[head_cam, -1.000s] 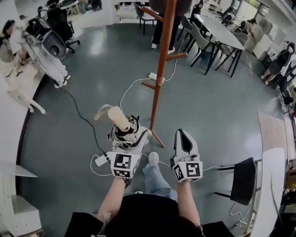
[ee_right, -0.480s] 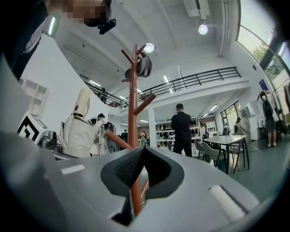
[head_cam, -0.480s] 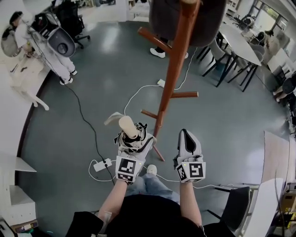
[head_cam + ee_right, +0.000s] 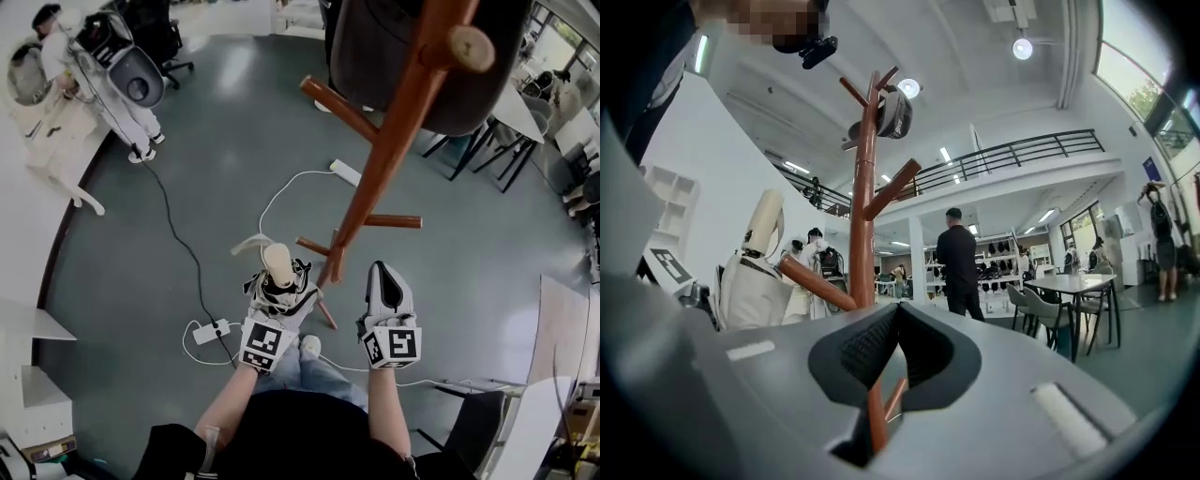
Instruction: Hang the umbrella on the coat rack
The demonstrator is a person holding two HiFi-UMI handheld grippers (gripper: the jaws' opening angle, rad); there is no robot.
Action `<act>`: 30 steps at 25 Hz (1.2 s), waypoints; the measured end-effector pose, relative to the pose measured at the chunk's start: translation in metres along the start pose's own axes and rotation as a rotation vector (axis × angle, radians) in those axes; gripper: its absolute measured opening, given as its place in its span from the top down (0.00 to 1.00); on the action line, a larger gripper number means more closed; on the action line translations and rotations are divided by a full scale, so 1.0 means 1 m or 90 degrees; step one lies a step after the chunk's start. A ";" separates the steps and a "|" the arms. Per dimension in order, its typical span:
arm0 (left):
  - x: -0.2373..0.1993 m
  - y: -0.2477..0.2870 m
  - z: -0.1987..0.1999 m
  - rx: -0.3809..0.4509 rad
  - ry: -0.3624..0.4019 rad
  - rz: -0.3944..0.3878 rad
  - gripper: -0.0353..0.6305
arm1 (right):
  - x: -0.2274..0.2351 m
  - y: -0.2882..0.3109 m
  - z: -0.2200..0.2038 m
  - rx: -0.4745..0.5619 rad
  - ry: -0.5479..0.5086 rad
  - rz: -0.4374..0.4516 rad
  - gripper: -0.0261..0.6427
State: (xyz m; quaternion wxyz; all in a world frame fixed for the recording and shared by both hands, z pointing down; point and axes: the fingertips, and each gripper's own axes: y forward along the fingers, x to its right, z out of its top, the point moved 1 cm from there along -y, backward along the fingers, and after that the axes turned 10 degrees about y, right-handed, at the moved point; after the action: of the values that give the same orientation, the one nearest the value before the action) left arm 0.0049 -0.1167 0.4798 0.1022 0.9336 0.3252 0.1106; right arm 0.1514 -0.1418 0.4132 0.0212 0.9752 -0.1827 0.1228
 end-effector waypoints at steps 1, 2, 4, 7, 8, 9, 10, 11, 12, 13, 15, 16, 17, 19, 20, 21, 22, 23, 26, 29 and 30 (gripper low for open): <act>0.000 0.001 -0.004 -0.003 -0.004 -0.007 0.48 | 0.001 0.001 -0.001 -0.001 -0.001 -0.004 0.95; 0.001 0.003 -0.009 -0.006 -0.008 -0.014 0.48 | 0.003 0.002 -0.002 -0.003 -0.003 -0.007 0.95; 0.003 0.006 -0.019 -0.013 -0.011 -0.024 0.48 | 0.006 0.001 -0.005 -0.006 -0.005 -0.014 0.95; 0.006 0.011 -0.035 -0.024 -0.014 -0.039 0.48 | 0.009 -0.001 -0.011 -0.011 -0.008 -0.025 0.95; 0.006 0.013 -0.040 -0.026 -0.016 -0.044 0.48 | 0.010 -0.001 -0.013 -0.012 -0.011 -0.029 0.95; 0.006 0.015 -0.045 -0.028 -0.018 -0.049 0.48 | 0.010 -0.001 -0.015 -0.013 -0.012 -0.032 0.95; 0.007 0.016 -0.050 -0.030 -0.018 -0.054 0.48 | 0.010 -0.002 -0.017 -0.014 -0.013 -0.035 0.95; 0.007 0.018 -0.054 -0.032 -0.019 -0.059 0.48 | 0.009 -0.002 -0.019 -0.015 -0.015 -0.038 0.95; 0.009 0.020 -0.057 -0.033 -0.018 -0.064 0.48 | 0.010 -0.003 -0.021 -0.016 -0.017 -0.040 0.95; 0.010 0.023 -0.061 -0.034 -0.018 -0.068 0.48 | 0.011 -0.004 -0.022 -0.016 -0.019 -0.042 0.95; 0.013 0.031 -0.067 -0.035 -0.017 -0.077 0.48 | 0.013 -0.003 -0.025 -0.017 -0.025 -0.046 0.95; 0.013 0.034 -0.071 -0.037 -0.017 -0.082 0.48 | 0.014 -0.002 -0.027 -0.018 -0.027 -0.047 0.95; 0.014 0.038 -0.075 -0.039 -0.019 -0.087 0.48 | 0.014 -0.001 -0.029 -0.019 -0.029 -0.047 0.95; 0.016 0.042 -0.084 -0.047 -0.023 -0.097 0.48 | 0.014 -0.002 -0.033 -0.021 -0.028 -0.050 0.95; 0.016 0.045 -0.088 -0.051 -0.025 -0.101 0.48 | 0.014 -0.002 -0.034 -0.022 -0.027 -0.053 0.95; 0.016 0.047 -0.093 -0.055 -0.026 -0.104 0.48 | 0.013 -0.002 -0.036 -0.023 -0.027 -0.054 0.95; 0.016 0.049 -0.096 -0.058 -0.028 -0.106 0.48 | 0.013 -0.001 -0.037 -0.024 -0.027 -0.054 0.95; 0.016 0.051 -0.100 -0.061 -0.028 -0.108 0.48 | 0.012 0.001 -0.038 -0.025 -0.027 -0.052 0.95; 0.017 0.057 -0.109 -0.067 -0.027 -0.112 0.48 | 0.009 0.006 -0.047 -0.030 -0.024 -0.044 0.95; 0.020 0.062 -0.117 -0.072 -0.021 -0.122 0.48 | 0.007 0.009 -0.055 -0.036 -0.024 -0.039 0.95; 0.022 0.063 -0.119 -0.075 -0.018 -0.126 0.48 | 0.007 0.009 -0.058 -0.039 -0.024 -0.037 0.95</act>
State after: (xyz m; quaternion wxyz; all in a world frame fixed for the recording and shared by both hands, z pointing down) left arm 0.0258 -0.1374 0.6131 0.1715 0.8907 0.4074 0.1060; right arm 0.1410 -0.1478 0.4707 0.0508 0.9813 -0.1580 0.0980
